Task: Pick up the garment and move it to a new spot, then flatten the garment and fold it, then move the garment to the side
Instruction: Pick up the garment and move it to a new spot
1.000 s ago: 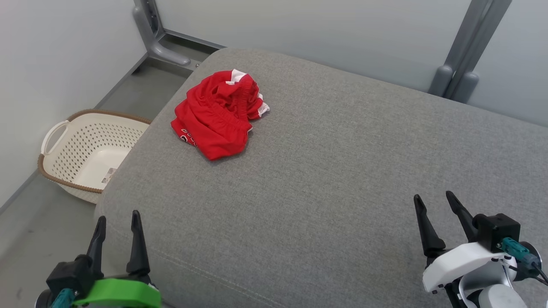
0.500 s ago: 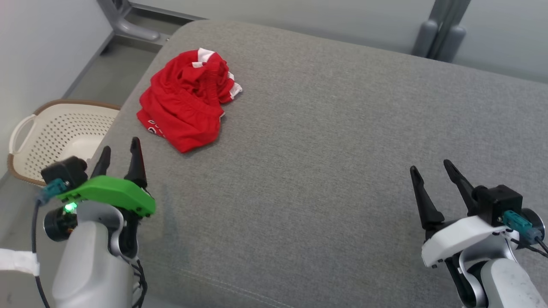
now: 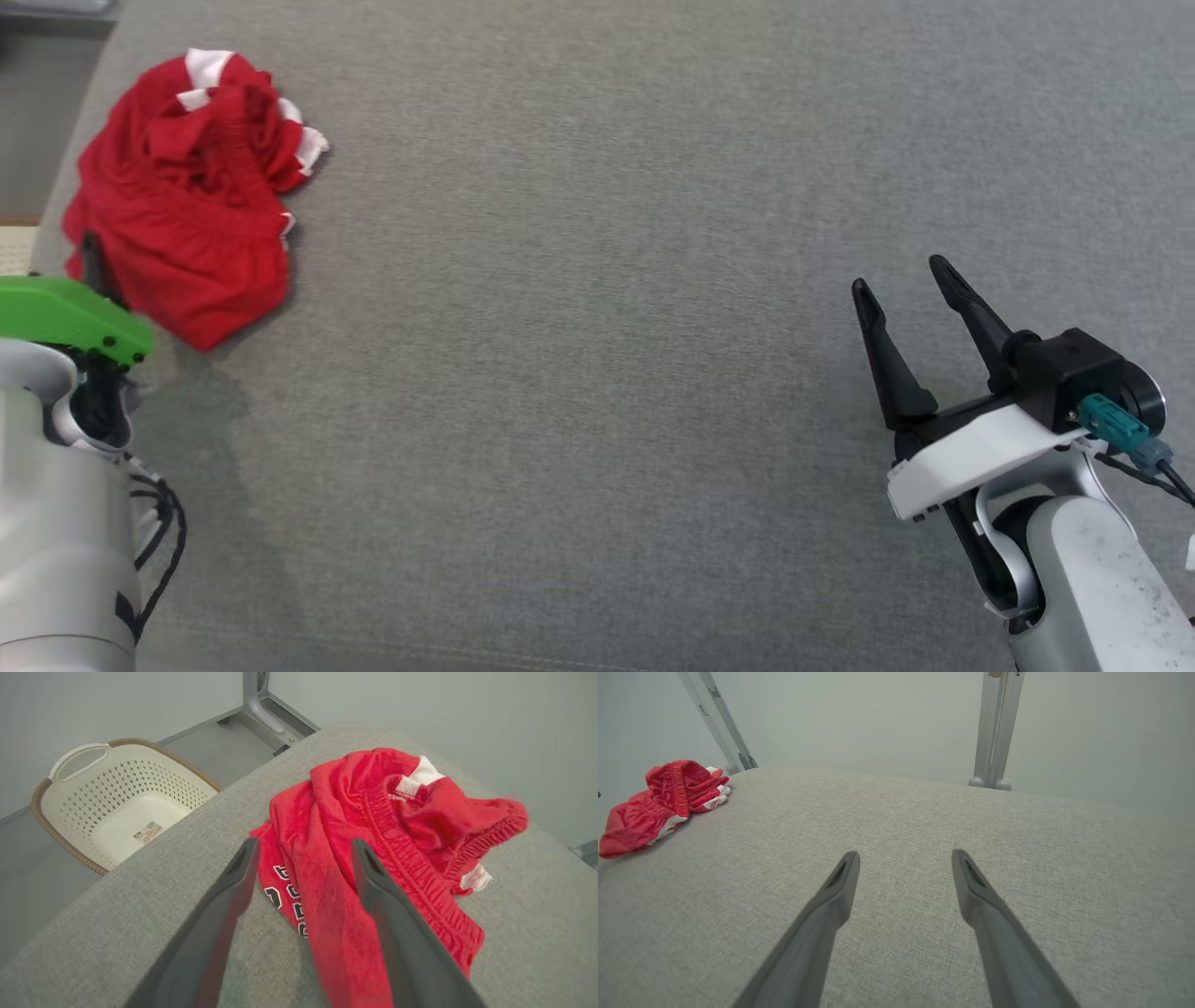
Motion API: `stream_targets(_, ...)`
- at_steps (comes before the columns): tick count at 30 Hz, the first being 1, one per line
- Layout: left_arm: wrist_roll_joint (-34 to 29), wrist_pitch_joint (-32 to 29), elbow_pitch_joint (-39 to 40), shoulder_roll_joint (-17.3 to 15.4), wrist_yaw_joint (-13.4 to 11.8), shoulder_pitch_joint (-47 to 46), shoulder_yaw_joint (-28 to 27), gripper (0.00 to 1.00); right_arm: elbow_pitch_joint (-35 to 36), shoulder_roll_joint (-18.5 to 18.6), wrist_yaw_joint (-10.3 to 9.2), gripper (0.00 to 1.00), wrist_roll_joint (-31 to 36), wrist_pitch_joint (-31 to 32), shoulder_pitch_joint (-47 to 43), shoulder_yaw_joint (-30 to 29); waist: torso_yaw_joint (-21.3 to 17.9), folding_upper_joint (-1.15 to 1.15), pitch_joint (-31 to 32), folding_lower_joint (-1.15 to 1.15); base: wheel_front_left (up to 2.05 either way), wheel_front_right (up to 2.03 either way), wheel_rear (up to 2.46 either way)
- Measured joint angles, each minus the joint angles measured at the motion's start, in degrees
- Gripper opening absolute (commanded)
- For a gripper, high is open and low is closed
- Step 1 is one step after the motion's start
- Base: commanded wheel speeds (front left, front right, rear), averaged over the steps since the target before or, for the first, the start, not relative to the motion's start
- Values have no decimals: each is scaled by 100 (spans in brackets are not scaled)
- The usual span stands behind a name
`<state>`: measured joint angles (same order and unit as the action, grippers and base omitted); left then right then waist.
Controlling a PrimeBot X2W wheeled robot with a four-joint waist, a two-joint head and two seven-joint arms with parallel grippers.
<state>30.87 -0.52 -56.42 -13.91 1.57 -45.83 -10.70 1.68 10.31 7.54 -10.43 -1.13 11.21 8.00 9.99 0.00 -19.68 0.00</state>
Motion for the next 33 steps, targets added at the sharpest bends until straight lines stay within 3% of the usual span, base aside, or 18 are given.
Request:
stream_targets(6, -15, -197, -494, -182, -63, -35, 38, 100, -56, -56, -1, 100, -24, -100, 22, -69, -560, 0, -297, 0, 0, 0, 0)
stream_targets(8, -16, -291, -595, -192, -65, -25, 71, 0, -114, -74, -1, 100, -49, -146, 9, -83, -720, 0, -343, 0, 0, 0, 0)
stream_targets(20, -404, 59, 65, -532, 324, -239, 608, 0, -625, -292, 0, 100, -253, -421, -174, -21, -954, 0, 271, 0, 0, 0, 0)
stream_targets(26, -602, -152, 922, -350, 494, -638, 1144, 0, -820, -437, 0, 100, -293, -534, -387, -107, -850, 0, 882, 0, 0, 0, 0)
stream_targets(33, -556, -577, 2152, 168, 549, -766, 1781, 0, -845, -510, 0, 100, -288, -577, -542, -221, -953, 0, 1449, 0, 0, 0, 0)
